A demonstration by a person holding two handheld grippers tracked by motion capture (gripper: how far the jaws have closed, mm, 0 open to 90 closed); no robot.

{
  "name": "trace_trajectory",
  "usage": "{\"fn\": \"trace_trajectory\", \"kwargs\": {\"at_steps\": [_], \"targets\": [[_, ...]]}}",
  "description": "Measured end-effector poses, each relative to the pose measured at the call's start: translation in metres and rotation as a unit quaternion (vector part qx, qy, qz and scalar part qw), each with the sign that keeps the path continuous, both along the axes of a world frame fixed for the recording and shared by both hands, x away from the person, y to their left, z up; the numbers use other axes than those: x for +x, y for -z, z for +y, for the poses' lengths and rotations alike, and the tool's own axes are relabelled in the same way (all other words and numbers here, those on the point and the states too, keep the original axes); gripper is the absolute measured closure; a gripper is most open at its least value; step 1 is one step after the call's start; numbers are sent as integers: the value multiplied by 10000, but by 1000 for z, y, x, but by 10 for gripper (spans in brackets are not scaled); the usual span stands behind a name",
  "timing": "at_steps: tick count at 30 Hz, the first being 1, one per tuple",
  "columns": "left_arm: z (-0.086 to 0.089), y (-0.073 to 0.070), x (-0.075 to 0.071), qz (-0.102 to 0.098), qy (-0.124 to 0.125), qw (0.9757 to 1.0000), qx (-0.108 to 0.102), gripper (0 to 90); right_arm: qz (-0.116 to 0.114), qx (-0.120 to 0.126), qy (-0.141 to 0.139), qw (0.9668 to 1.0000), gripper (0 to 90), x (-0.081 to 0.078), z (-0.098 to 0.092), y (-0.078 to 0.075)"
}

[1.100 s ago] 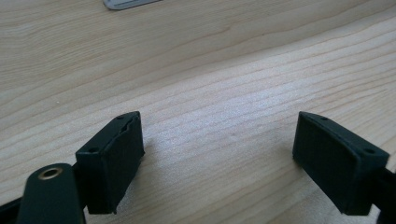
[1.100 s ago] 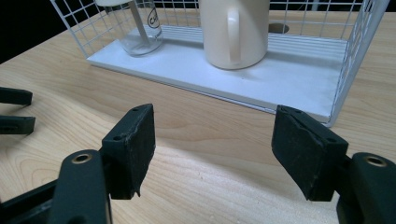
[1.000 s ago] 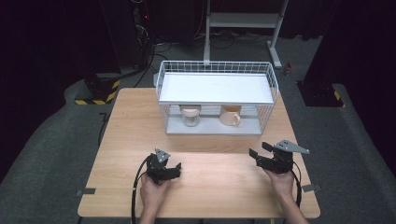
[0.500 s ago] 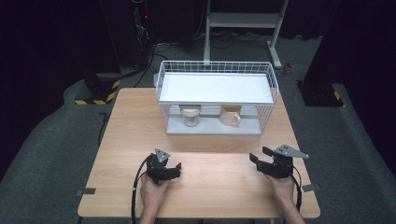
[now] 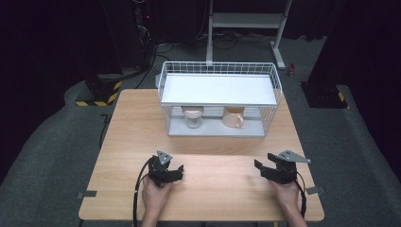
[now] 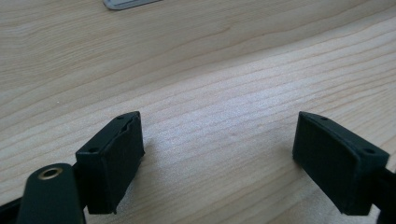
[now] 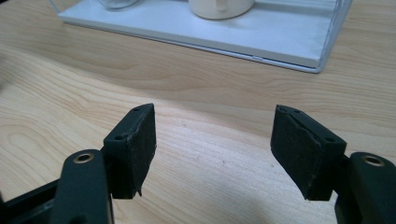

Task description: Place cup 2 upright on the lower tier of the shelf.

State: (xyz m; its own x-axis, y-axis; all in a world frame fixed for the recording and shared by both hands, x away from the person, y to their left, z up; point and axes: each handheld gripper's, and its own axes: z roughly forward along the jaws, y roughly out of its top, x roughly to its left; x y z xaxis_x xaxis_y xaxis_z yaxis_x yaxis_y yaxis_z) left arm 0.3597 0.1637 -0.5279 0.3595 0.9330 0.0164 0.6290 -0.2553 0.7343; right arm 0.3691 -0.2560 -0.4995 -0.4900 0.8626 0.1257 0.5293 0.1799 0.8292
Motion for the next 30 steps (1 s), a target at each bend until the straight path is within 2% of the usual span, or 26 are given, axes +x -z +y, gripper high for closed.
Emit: {"fn": "trace_trajectory", "kwargs": {"at_steps": [8, 14, 24, 30], "targets": [[0, 0, 0, 0, 1, 10000, 1, 167, 98, -191, 93, 9997, 318, 2, -3, 6], [0, 0, 0, 1, 2, 10000, 2, 167, 276, -294, 206, 9990, 319, 6, -7, 11], [0, 0, 0, 1, 2, 10000, 2, 168, 356, -578, 290, 9973, 316, 11, -9, 19], [0, 0, 0, 2, 0, 10000, -1, 167, 459, -660, 335, 9962, 310, 14, -10, 23]]}}
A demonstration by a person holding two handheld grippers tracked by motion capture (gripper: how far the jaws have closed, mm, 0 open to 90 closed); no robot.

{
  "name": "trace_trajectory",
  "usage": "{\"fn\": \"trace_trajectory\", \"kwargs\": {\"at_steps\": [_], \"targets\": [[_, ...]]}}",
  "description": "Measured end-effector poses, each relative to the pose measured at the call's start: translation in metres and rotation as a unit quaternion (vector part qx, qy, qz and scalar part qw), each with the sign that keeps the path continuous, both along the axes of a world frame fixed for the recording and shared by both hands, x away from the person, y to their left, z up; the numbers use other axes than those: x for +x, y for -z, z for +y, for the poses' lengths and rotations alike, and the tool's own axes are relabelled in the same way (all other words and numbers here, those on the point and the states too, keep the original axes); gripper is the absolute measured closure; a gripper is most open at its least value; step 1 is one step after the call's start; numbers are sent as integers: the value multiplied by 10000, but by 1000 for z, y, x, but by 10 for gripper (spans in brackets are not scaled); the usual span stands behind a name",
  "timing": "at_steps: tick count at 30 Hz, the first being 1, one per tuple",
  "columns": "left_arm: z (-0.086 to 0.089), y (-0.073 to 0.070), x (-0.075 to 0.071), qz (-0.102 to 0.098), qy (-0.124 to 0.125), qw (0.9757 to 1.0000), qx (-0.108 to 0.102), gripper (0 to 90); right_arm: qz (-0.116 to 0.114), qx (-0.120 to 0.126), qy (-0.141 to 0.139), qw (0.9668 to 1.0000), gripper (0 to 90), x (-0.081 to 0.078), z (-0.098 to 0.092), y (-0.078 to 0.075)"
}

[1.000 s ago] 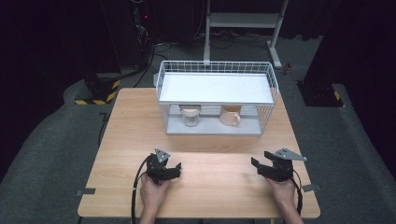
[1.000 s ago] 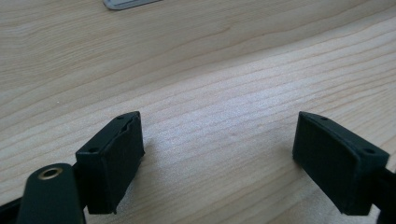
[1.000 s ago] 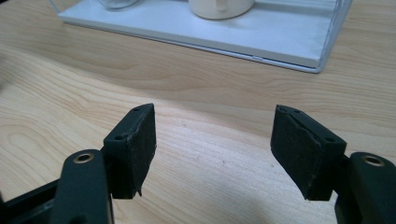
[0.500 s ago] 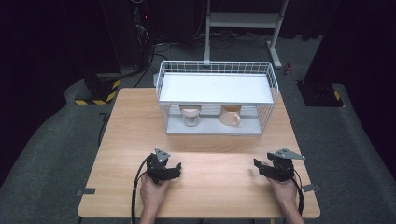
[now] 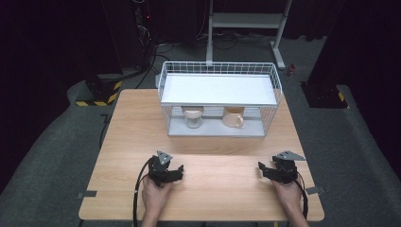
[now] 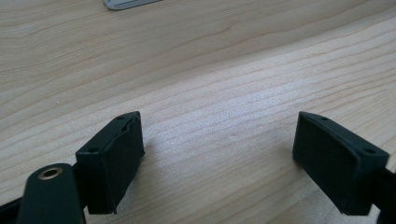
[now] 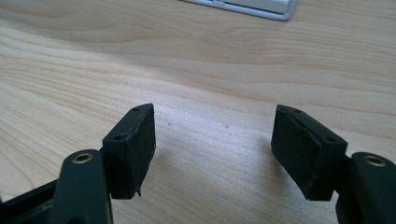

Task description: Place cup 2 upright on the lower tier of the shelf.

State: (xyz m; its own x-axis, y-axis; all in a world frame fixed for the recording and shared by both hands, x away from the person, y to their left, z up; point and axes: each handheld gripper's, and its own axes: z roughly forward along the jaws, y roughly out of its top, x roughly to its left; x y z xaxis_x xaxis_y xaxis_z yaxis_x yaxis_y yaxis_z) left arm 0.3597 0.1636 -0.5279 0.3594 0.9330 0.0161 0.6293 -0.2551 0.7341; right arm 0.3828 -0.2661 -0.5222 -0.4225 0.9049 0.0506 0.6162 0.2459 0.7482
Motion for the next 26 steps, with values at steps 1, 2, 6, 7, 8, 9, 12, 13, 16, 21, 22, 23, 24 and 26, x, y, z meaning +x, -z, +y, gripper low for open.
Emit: {"fn": "trace_trajectory", "kwargs": {"at_steps": [1, 2, 6, 7, 8, 9, 12, 13, 16, 21, 22, 23, 24, 26], "targets": [[0, 0, 0, -1, 0, 10000, -1, 168, -5, 1, 10, 10000, 310, 0, 0, 0], [0, 0, 0, 0, 0, 10000, -1, 167, -6, -17, -5, 10000, 307, 0, 0, 0], [0, 0, 0, 0, 0, 10000, -2, 167, 60, -219, 41, 9997, 288, 1, 2, 1], [0, 0, 0, 2, -6, 10000, -4, 167, 35, -380, 41, 9993, 284, 1, 4, 1], [0, 0, 0, 2, -8, 10000, -4, 167, 47, -378, 43, 9993, 283, 1, 4, 1], [0, 0, 0, 2, -11, 10000, -4, 168, 45, -376, 40, 9993, 282, 1, 4, 1], [0, 0, 0, 3, -13, 10000, -5, 167, 46, -383, 51, 9992, 277, 1, 4, 1], [0, 0, 0, 0, -13, 10000, -2, 167, 46, -384, 53, 9992, 276, 1, 4, 1], [0, 0, 0, 2, -13, 10000, -2, 168, 47, -383, 56, 9992, 275, 1, 4, 1], [0, 0, 0, 8, -14, 10000, 4, 168, 47, -384, 56, 9992, 275, 1, 4, 1], [0, 0, 0, 0, -13, 10000, 1, 168, 47, -383, 56, 9992, 275, 1, 4, 1], [0, 0, 0, 0, -16, 10000, 2, 168, 48, -382, 56, 9992, 275, 1, 4, 1], [0, 0, 0, 0, -18, 10000, 0, 169, 47, -383, 56, 9992, 275, 1, 4, 1], [0, 0, 0, 1, -17, 10000, 1, 168, 47, -383, 56, 9992, 275, 1, 4, 1]]}}
